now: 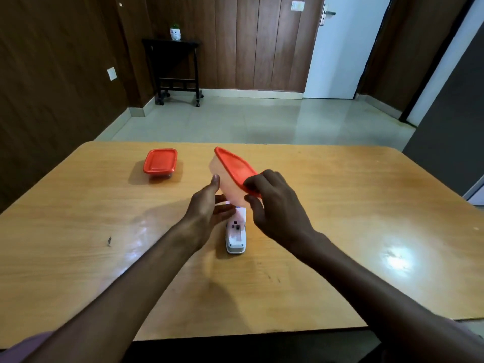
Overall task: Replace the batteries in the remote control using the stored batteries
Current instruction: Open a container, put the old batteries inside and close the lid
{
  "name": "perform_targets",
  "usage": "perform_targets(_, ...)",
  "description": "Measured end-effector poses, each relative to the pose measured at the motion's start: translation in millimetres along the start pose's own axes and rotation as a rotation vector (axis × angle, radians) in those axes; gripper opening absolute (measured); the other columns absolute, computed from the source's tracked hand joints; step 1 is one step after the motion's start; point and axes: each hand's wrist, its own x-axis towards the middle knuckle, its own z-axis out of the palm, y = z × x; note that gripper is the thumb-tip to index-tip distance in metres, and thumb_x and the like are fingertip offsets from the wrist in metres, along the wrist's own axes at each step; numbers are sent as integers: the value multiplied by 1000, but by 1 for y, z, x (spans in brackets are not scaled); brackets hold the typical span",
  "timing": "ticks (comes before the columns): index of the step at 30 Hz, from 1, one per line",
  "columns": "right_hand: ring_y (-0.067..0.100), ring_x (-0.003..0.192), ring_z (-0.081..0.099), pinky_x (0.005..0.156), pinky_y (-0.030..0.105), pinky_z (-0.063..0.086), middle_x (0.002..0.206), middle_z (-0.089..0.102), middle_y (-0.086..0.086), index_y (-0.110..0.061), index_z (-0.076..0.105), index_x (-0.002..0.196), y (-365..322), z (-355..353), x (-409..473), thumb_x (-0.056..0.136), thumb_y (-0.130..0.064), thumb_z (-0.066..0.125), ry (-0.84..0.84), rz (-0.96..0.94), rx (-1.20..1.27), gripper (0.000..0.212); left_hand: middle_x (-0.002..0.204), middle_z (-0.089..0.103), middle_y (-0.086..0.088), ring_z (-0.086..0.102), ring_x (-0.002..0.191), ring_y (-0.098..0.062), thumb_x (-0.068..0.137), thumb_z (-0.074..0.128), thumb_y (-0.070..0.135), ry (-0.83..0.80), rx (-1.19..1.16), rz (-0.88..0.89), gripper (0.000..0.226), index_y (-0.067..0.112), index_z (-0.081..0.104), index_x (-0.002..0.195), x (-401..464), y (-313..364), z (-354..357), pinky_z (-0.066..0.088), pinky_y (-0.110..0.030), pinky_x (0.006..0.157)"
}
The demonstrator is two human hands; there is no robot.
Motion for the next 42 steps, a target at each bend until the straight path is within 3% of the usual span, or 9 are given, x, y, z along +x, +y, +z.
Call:
perform_targets(6, 22, 105, 61, 88, 24, 49, 110, 67, 8, -4, 70, 117, -10, 3, -20, 93, -13, 71, 110, -103, 222, 25, 123, 69, -23, 68, 109, -43, 85, 46, 78, -373, -450, -179, 87, 7, 58, 133, -9, -12, -4, 49, -60, 98)
perform_targets(10, 28, 127, 59, 104, 36, 51, 134, 64, 15, 2, 64, 132, 18, 1, -25, 96, -20, 71, 18, -329, 81, 42, 121, 67, -25, 68, 98, -42, 89, 45, 66, -519, -555, -230, 84, 2, 48, 142, -10, -1, -10, 53, -50, 83)
perform_targets(14, 33, 141, 50, 111, 45, 47, 147, 55, 20, 6, 54, 140, 37, -1, -20, 100, -19, 66, -7, -488, -44, 48, 137, 56, -26, 58, 116, -43, 87, 51, 68, -652, -582, -224, 90, 0, 40, 146, -10, 4, -18, 42, -60, 101)
perform_targets(29, 30, 124, 66, 99, 45, 56, 128, 69, 19, 9, 65, 126, 27, -3, -12, 99, -1, 62, 86, -398, 185, 29, 129, 62, -29, 66, 101, -46, 79, 56, 53, -502, -544, -227, 79, 1, 51, 138, -11, 8, -18, 50, -52, 86)
perform_targets(32, 19, 111, 70, 99, 23, 54, 123, 72, 16, 8, 66, 124, 25, -2, -11, 101, -8, 56, 144, -361, 208, 29, 134, 59, -28, 61, 107, -46, 79, 57, 52, -460, -517, -243, 76, 4, 53, 137, -11, 9, -20, 48, -54, 89)
perform_targets(35, -1, 77, 51, 75, -1, 36, 92, 72, 7, 7, 67, 117, 31, -6, -3, 101, -5, 54, 322, -151, 212, 24, 129, 60, -28, 60, 109, -50, 73, 64, 47, -419, -495, -235, 66, 10, 55, 127, -13, 11, -23, 46, -58, 91)
perform_targets(37, 6, 68, 50, 63, 13, 40, 87, 68, 1, 2, 63, 118, 39, -12, 4, 102, -3, 51, 391, -34, 226, 21, 127, 61, -28, 63, 106, -52, 71, 65, 47, -373, -486, -229, 62, 16, 56, 124, -12, 11, -24, 48, -59, 87)
perform_targets(39, 14, 80, 65, 68, 25, 48, 99, 75, 5, -6, 58, 127, 43, -12, 8, 106, -9, 48, 381, 46, 263, 24, 132, 59, -27, 63, 108, -53, 74, 64, 48, -310, -487, -211, 61, 17, 57, 127, -10, 10, -22, 47, -62, 91)
perform_targets(42, 22, 82, 66, 68, 28, 51, 104, 74, 6, -14, 54, 133, 50, -2, 8, 107, -12, 46, 376, 186, 239, 28, 134, 59, -23, 60, 117, -50, 78, 62, 50, -283, -516, -184, 65, 17, 55, 133, -8, 8, -19, 45, -62, 97)
